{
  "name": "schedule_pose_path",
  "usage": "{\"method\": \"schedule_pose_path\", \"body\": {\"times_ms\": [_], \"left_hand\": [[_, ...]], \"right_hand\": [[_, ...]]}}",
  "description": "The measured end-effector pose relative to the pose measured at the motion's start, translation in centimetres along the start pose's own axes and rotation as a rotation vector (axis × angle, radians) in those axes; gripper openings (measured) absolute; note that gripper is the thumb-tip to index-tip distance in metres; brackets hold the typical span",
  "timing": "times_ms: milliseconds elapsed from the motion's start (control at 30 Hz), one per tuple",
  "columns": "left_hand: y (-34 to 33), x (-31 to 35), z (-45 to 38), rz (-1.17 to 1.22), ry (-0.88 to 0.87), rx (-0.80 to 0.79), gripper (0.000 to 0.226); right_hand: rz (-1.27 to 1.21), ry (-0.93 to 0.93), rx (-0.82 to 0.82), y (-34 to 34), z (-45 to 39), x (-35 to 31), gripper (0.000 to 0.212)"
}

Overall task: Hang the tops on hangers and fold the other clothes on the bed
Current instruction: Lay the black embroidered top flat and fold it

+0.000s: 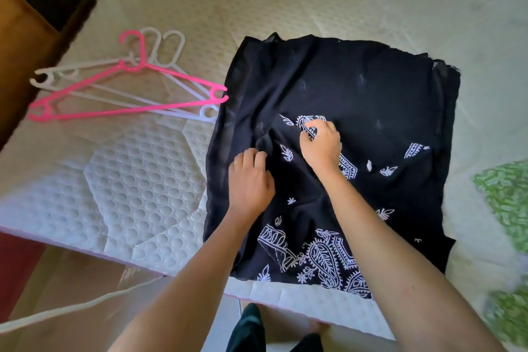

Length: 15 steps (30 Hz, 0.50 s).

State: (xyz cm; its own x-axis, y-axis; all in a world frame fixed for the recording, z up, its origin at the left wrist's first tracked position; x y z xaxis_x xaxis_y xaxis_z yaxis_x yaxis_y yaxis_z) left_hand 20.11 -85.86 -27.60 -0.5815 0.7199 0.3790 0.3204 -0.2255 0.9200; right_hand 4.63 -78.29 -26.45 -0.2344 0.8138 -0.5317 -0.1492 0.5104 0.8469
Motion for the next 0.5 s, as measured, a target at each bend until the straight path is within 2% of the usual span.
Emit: {"method": "schedule_pose_path", "body": {"times_ms": [200,367,433,500], "left_hand": [[-1.7,6.0,5.3,0.098,-0.255,-0.093,0.032],[-2.4,9.7,10.6,0.039,-0.477,-0.115,0.035],[-2.4,10.3,11.9,0.016,-0.555,-0.126,0.04],[-2.9,10.5,13.2,-0.045,-0.617,-0.24,0.06]], "right_hand": [[-0.028,-0.116,0.077,4.4,5.8,8.9,0.015],[0.155,0.101,0.166,8.4,11.0,13.2,0.027],[0.236,0.221,0.093,9.2,12.9,14.3,0.035],[0.283,0.325,-0.087,9.3,14.9,15.8,0.05]]}}
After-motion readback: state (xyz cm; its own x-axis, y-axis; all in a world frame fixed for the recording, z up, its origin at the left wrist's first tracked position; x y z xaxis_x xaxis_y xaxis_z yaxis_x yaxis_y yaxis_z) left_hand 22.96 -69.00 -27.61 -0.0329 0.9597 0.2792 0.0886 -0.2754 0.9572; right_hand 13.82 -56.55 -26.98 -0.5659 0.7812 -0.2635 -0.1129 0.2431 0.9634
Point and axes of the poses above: each hand's wrist, its own z-axis away from the middle knuckle, its own y-axis out of the back of the hand, x = y × z, the point moved 5 cm from there along -z, towards the middle knuckle, and after that the axes turned 10 degrees about x, right-handed, at the moved point
